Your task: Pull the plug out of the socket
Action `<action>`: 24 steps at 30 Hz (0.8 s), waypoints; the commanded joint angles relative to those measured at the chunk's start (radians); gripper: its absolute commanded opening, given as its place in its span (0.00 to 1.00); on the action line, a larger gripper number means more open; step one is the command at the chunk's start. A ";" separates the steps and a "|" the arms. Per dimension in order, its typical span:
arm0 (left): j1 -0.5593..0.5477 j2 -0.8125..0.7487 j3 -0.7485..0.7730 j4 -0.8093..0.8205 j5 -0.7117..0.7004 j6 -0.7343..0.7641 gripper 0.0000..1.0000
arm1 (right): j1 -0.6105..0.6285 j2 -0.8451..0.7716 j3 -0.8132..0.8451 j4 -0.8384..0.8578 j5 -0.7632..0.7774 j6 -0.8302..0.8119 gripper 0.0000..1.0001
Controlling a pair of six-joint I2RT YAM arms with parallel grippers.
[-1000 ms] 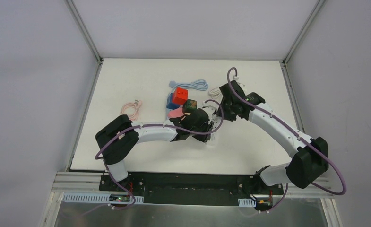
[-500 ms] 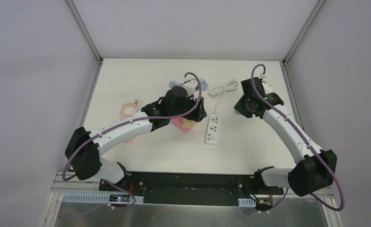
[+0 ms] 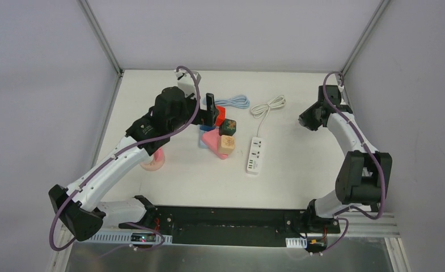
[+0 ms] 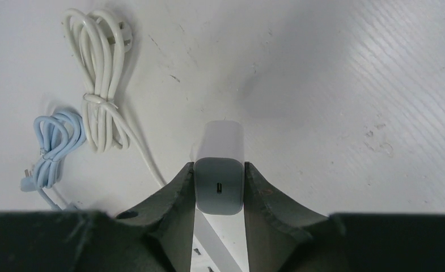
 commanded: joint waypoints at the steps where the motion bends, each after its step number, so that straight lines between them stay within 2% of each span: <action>1: 0.026 -0.037 0.059 -0.075 -0.110 0.068 0.99 | -0.057 0.075 0.065 0.109 -0.122 -0.032 0.07; 10: 0.036 -0.065 0.038 -0.085 -0.174 0.042 0.99 | -0.181 0.186 0.054 0.162 -0.300 -0.046 0.11; 14: 0.042 -0.088 -0.009 -0.086 -0.191 0.013 0.99 | -0.203 0.222 0.055 0.161 -0.321 -0.065 0.18; 18: 0.047 -0.102 -0.032 -0.118 -0.210 -0.010 0.99 | -0.231 0.253 0.055 0.153 -0.334 -0.084 0.32; 24: 0.058 -0.076 -0.030 -0.167 -0.222 -0.040 0.98 | -0.236 0.276 0.076 0.088 -0.276 -0.108 0.64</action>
